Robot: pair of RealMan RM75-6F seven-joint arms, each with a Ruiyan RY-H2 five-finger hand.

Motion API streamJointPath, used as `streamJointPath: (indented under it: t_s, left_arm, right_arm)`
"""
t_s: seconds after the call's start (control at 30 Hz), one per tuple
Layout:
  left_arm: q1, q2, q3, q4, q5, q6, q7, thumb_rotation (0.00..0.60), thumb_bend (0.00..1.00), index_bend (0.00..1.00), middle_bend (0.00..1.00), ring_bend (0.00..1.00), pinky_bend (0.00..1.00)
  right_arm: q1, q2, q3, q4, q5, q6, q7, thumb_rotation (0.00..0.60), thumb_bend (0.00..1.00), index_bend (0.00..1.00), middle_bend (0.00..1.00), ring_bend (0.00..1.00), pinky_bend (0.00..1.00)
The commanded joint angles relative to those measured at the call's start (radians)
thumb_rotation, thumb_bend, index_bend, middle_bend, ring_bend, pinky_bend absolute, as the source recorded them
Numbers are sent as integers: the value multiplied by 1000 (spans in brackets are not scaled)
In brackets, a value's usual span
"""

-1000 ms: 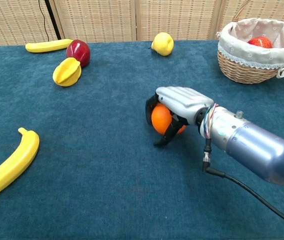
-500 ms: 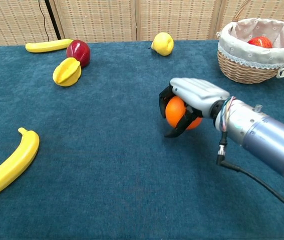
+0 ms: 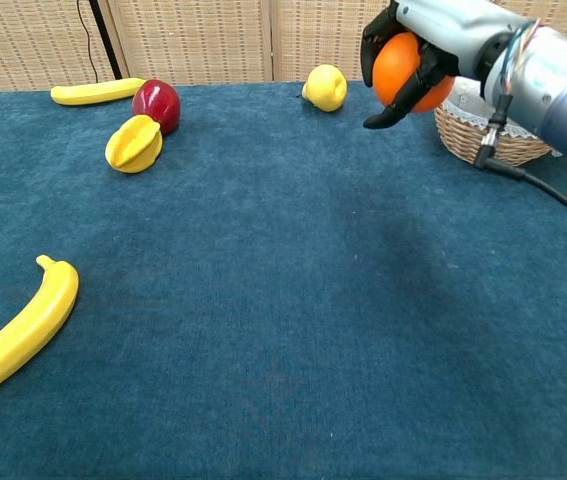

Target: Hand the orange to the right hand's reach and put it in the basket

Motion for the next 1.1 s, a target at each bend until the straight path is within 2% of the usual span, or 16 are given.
streamJointPath:
  t_s: [0.03,0.23,0.67,0.87,1.1]
  left_arm:
    - [-2,-1,-1,0,-4,-7,3,600,0,0,0,0,51]
    - [-5,-4,-5,3,-15,-21,7,600,0,0,0,0,51]
    - [-9,-7,-7,4,-20,-39,11,600,0,0,0,0,51]
    - [-10,-7,-5,0,-18,-46,10,600,0,0,0,0,51]
    - [-7,0,-6,0,-13,-48,-4,600,0,0,0,0,51]
  right_arm:
    - [27,24,18,11,30,-38,-16,600,208,746,643,736,835]
    - [90,54,32,120,52,-117,-7,600,207,747,643,736,835]
    - [181,133,-25,358,-32,-215,16,600,208,748,643,736,834]
    - [188,172,-92,450,-115,-215,24,600,208,749,644,736,830]
    - [171,171,-160,579,-198,-172,78,600,207,750,643,736,822]
